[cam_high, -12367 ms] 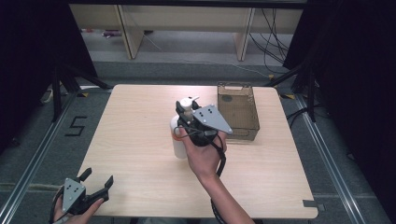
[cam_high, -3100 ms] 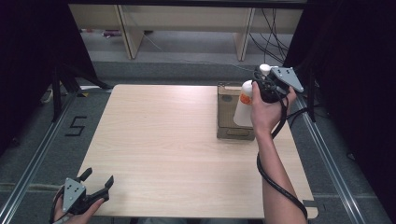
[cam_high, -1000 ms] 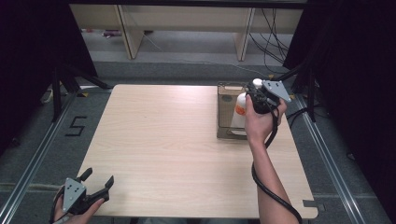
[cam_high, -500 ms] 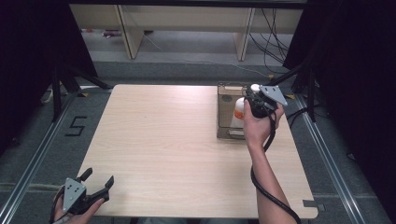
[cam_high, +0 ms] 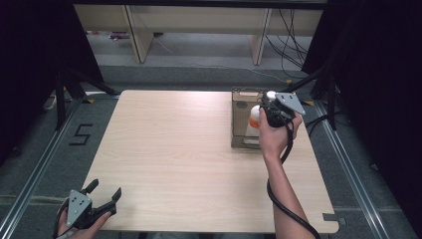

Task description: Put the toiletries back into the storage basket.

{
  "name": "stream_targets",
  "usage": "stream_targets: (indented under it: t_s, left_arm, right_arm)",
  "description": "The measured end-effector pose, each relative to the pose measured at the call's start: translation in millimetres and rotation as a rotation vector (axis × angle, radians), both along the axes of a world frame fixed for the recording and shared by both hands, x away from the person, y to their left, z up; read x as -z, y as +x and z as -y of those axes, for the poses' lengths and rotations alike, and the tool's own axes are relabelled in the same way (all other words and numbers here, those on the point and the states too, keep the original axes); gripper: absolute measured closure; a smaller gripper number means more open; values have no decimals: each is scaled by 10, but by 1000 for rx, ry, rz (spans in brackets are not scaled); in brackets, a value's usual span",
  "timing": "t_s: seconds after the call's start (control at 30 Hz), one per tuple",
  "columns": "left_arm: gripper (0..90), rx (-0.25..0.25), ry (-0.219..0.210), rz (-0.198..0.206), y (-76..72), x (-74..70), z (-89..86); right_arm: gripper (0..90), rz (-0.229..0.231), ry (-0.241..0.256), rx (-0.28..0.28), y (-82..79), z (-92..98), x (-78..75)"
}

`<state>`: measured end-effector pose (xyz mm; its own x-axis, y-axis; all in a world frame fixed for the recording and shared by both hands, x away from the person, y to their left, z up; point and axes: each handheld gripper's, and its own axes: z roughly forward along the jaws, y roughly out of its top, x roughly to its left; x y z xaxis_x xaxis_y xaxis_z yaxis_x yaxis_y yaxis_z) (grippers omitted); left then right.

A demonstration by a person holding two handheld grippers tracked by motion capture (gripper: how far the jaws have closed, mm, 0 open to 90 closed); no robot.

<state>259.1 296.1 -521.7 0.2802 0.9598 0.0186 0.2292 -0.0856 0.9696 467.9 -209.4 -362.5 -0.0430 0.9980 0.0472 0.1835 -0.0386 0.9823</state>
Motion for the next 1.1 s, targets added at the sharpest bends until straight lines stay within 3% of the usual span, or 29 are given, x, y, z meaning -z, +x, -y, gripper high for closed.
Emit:
stream_targets:
  t_s: [0.07,0.33,0.4,0.73,0.87,0.93,1.1]
  left_arm:
    - [177,11,16,4,0,-8,-12]
    - [177,15,9,13,8,1,-9]
    - [177,-1,0,-1,0,1,5]
    - [177,0,1,0,-2,1,5]
    - [177,16,9,15,7,1,-6]
    - [177,11,16,5,-2,-7,-6]
    - [177,10,18,2,-4,-9,-8]
  right_arm:
    - [594,1,-14,-1,-14,-6,8]
    - [550,24,-38,-4,-56,-4,22]
    - [522,18,-23,-6,-62,2,20]
    - [365,12,-2,-27,-130,32,6]
    - [337,4,-7,-50,-218,61,13]
    - [329,-6,-2,-74,-268,82,33]
    - [326,-14,-21,-114,-459,181,160]
